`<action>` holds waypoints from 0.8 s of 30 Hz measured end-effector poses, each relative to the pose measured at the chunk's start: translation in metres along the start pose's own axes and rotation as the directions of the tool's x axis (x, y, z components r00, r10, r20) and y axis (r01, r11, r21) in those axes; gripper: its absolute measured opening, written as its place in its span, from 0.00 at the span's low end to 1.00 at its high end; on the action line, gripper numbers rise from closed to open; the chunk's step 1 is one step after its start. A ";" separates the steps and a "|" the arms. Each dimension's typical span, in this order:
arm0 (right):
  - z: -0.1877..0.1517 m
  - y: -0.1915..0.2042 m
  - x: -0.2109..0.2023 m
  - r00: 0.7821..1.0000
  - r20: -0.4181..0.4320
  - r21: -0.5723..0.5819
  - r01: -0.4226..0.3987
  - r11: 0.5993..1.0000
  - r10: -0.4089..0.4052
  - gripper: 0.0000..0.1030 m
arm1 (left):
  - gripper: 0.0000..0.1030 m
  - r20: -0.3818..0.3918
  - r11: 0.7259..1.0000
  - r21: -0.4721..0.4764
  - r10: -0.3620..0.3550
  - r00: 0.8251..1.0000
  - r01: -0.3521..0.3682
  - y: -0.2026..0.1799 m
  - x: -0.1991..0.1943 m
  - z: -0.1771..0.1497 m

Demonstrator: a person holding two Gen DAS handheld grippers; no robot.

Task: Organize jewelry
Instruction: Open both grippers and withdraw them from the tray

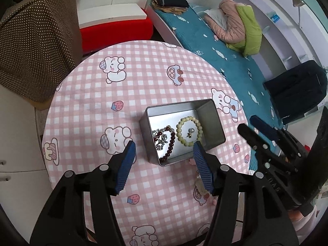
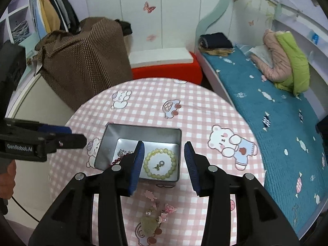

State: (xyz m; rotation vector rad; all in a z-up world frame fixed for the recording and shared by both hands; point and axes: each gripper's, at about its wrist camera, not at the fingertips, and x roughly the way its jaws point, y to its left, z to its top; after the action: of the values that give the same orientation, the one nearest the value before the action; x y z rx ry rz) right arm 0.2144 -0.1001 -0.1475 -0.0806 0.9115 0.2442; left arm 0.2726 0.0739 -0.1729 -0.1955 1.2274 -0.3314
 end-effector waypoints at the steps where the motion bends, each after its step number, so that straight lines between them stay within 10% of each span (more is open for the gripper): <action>1: 0.000 0.000 -0.002 1.000 0.004 0.000 0.006 1.000 -0.006 0.37 | 0.61 0.002 1.000 0.003 0.000 1.000 0.000 -0.001 -0.001 -0.002; 11: -0.016 0.001 -0.028 0.996 0.040 0.038 0.073 0.997 -0.074 0.38 | 0.66 0.015 1.000 0.018 -0.013 1.000 0.013 -0.005 -0.010 -0.019; 24: -0.057 -0.018 -0.049 0.983 -0.033 0.179 0.183 0.967 -0.180 0.79 | 0.76 -0.047 0.994 0.107 -0.030 0.998 0.035 -0.018 -0.004 -0.052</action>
State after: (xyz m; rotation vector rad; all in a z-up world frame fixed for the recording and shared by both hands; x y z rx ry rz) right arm 0.1460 -0.1362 -0.1449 0.0028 0.9324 -0.0105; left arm 0.2196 0.0600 -0.1811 -0.1157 1.2485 -0.4314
